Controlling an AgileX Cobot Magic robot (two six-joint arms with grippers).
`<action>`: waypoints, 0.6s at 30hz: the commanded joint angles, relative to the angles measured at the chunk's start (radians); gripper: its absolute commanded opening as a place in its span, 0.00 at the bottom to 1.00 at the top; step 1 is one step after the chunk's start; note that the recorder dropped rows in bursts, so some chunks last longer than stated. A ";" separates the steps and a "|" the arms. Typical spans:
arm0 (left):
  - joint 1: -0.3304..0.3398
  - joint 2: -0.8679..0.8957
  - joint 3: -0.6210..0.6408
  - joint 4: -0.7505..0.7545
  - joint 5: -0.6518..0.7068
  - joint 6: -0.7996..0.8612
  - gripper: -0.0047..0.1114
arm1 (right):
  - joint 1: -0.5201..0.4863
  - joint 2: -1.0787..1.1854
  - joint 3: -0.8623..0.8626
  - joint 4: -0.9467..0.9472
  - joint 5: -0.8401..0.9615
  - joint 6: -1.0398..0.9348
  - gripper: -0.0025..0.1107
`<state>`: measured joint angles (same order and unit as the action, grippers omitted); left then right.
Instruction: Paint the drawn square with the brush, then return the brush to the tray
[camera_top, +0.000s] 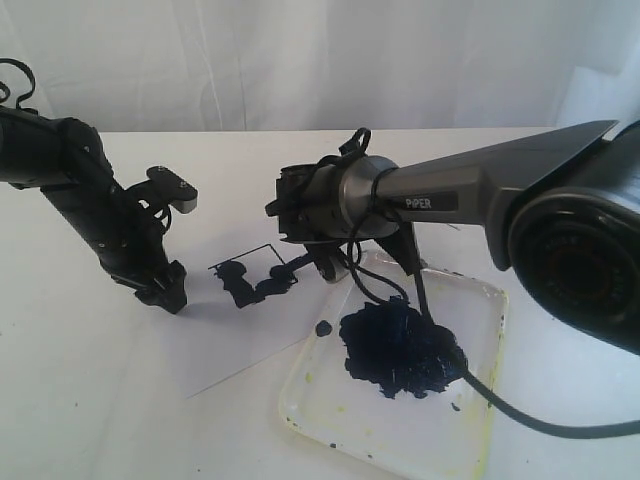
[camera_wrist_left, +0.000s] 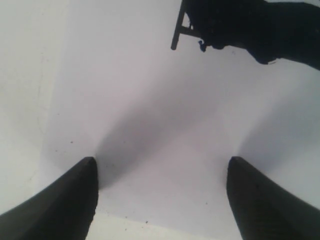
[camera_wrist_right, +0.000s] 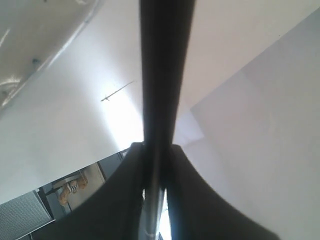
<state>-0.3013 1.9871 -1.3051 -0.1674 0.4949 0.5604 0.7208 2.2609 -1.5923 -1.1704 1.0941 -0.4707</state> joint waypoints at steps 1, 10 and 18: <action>-0.002 0.010 0.014 -0.001 0.004 -0.002 0.68 | -0.003 -0.004 -0.001 -0.027 0.001 -0.005 0.02; -0.002 0.010 0.014 -0.001 0.004 -0.002 0.68 | -0.003 -0.012 -0.001 -0.027 -0.020 -0.070 0.02; -0.002 0.010 0.014 -0.001 0.004 -0.002 0.68 | -0.003 0.002 -0.001 -0.080 -0.054 0.033 0.02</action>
<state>-0.3013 1.9871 -1.3051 -0.1674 0.4949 0.5604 0.7208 2.2615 -1.5923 -1.2298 1.0324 -0.4548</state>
